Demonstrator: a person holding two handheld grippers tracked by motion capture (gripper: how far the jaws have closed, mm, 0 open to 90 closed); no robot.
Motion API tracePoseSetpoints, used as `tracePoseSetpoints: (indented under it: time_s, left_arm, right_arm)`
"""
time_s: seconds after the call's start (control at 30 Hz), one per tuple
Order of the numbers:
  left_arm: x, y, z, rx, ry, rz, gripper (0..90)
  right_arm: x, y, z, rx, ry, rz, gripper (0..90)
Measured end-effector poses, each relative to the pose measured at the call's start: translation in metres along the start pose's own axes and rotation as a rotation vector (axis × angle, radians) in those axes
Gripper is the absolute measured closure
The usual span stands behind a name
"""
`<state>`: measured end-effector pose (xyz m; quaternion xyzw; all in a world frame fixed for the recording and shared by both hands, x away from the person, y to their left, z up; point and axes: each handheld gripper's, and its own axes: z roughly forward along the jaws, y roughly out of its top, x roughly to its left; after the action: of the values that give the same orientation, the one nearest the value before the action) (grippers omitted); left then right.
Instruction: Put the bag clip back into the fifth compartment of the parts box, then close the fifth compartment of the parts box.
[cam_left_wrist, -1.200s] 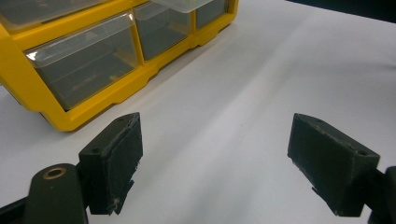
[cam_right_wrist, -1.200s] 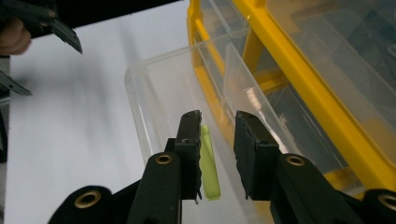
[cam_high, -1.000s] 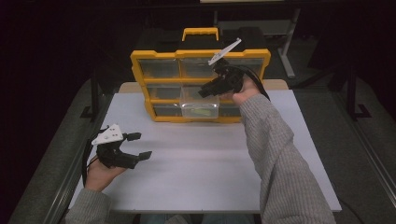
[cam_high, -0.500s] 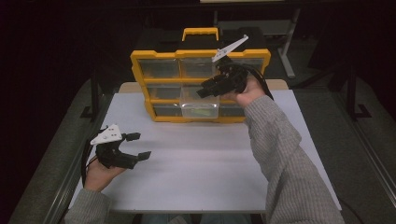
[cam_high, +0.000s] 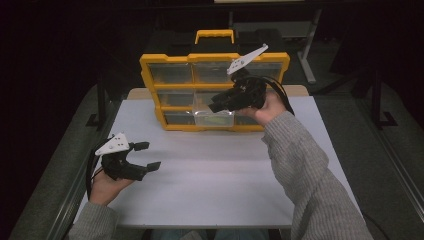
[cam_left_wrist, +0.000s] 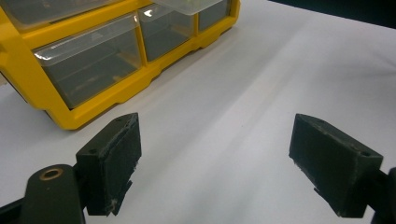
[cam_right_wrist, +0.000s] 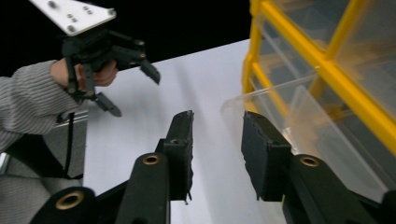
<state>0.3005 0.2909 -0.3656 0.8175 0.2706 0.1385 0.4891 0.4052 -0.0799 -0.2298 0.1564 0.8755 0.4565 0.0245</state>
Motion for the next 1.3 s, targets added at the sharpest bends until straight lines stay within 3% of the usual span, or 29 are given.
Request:
tracePoseSetpoints:
  time_s: [0.47,1.0,1.3]
  left_arm:
    - [0.000,0.000,-0.001,0.016,0.000,0.012,16.7]
    - [-0.001,0.000,0.003,0.031,-0.003,0.019,16.7]
    - [0.000,0.001,0.006,0.031,-0.005,0.022,16.7]
  right_arm:
    - [0.022,-0.015,0.014,0.019,0.044,-0.010,68.4]
    - [0.023,-0.037,0.031,0.054,0.056,-0.015,82.1]
    - [0.019,-0.050,0.045,0.072,0.036,-0.006,88.5]
